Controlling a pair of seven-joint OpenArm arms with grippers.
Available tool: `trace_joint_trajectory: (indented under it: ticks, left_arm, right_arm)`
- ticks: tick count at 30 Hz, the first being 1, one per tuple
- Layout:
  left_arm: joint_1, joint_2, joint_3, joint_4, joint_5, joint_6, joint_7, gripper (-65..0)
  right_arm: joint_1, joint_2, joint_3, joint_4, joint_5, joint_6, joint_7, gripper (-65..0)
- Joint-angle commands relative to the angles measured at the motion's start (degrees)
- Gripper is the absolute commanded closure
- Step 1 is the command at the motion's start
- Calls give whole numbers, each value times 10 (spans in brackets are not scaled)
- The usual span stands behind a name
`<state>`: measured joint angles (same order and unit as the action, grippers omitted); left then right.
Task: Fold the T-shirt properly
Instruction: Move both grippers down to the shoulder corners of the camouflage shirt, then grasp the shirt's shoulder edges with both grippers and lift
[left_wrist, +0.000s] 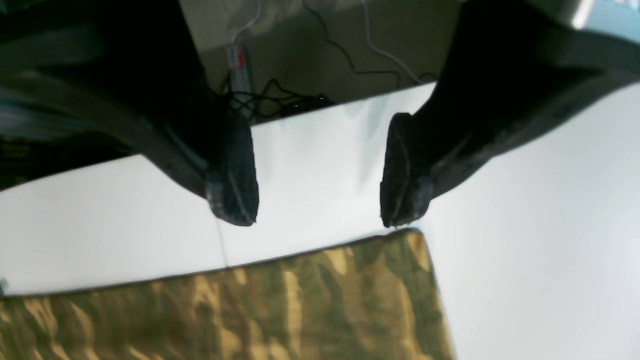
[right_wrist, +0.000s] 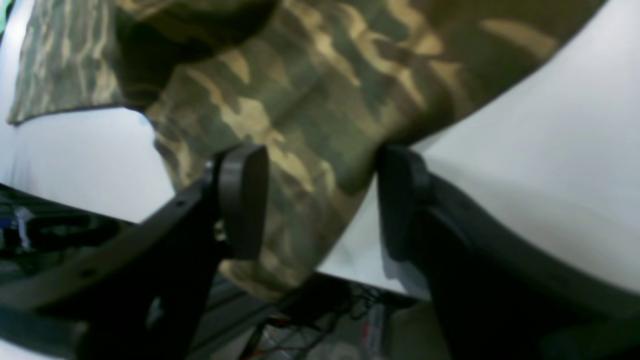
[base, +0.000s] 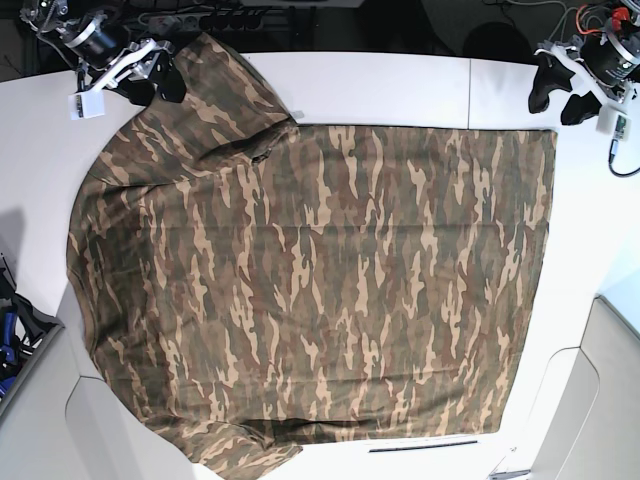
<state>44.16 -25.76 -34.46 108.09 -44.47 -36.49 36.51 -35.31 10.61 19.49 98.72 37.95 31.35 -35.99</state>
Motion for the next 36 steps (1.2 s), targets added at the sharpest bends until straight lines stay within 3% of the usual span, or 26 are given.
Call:
trace_joint_trajectory:
  ticks: [1, 10, 14, 27, 36]
  left_arm:
    - [-4, -13, -5, -7, -7, -1, -9, -421]
    - [-83, -67, -5, -135, -13, -2, -9, -422]
    - [-111, -84, -3, -183, -47, -2, -2, -421]
    - [-139, -85, 75, -268, -89, -2, -3, -421]
    - [-145, -56, 120, -267, -86, -8, 9, -421]
  right_arm:
    - [-3, -1, -1, 4, 0, 2, -4, -349]
    - [-3, -10, -2, 4, -2, 2, -5, -349]
    - [-3, -10, -2, 4, -5, 2, -4, -349]
    - [-3, -10, -2, 4, -5, 2, -3, -349]
    - [-3, -10, -2, 4, -5, 2, -3, -349]
